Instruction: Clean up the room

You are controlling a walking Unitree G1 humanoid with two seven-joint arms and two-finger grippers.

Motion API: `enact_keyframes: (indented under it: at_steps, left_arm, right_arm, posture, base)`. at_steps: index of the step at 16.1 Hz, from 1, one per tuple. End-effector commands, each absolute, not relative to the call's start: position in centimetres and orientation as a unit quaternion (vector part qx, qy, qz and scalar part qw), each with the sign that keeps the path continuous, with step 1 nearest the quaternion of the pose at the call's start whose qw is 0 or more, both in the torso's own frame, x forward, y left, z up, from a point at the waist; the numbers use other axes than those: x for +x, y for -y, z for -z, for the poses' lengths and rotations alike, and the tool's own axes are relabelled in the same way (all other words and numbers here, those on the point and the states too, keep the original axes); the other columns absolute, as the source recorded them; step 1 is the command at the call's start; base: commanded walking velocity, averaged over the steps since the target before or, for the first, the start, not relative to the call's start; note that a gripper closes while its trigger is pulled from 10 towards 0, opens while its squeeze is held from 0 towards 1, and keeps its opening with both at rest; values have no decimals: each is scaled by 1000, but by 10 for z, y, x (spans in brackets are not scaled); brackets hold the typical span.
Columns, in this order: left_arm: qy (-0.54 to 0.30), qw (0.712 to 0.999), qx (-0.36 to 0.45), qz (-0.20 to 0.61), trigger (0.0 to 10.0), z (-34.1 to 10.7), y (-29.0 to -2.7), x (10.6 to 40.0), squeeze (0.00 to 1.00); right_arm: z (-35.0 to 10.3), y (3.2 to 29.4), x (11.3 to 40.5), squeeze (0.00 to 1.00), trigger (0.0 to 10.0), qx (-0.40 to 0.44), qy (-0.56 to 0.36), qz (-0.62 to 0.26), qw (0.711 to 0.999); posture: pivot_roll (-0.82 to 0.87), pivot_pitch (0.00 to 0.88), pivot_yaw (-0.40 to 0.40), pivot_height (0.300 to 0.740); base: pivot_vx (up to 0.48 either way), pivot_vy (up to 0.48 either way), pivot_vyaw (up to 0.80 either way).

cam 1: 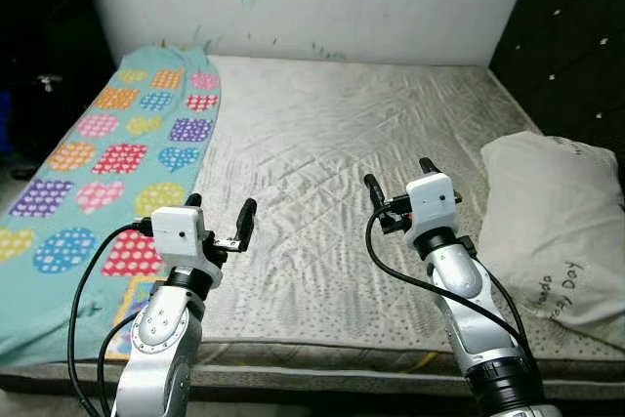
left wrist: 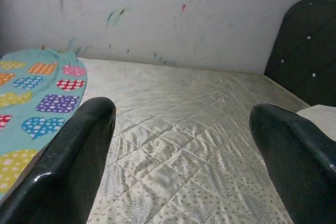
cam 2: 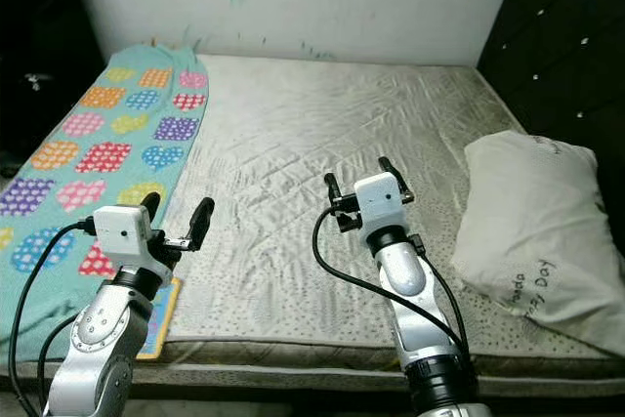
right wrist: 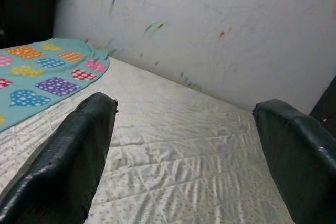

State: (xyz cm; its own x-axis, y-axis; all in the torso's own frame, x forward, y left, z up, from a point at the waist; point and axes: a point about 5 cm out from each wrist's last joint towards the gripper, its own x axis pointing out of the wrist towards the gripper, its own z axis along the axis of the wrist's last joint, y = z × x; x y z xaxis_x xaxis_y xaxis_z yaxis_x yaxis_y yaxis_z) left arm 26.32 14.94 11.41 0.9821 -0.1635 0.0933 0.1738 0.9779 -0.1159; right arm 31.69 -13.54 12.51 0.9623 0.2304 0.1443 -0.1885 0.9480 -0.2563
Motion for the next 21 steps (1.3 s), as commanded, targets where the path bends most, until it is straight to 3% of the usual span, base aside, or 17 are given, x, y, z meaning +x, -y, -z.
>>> enact_keyframes:
  at_steps: [1, 12, 21]
  left_arm:
    - [47, 993, -58, 89, 10000, -116, -147, 264, 0]
    - [45, 993, -62, 90, 10000, -115, -144, 265, 0]
    - [46, 993, -70, 88, 10000, -115, -143, 265, 0]
  right_arm:
    - [-129, 138, 319, 0, 10000, -123, 91, -102, 983]
    - [-130, 141, 318, 0, 10000, -127, 91, -100, 983]
    - [-130, 144, 317, 0, 10000, -129, 90, -99, 983]
  posture:
    - [-10, 0, -16, 740]
    - [-22, 0, -19, 740]
    - [-28, 0, -20, 740]
  base:
    - [0, -345, 0]
    - [0, -387, 0]
    - [0, 0, 0]
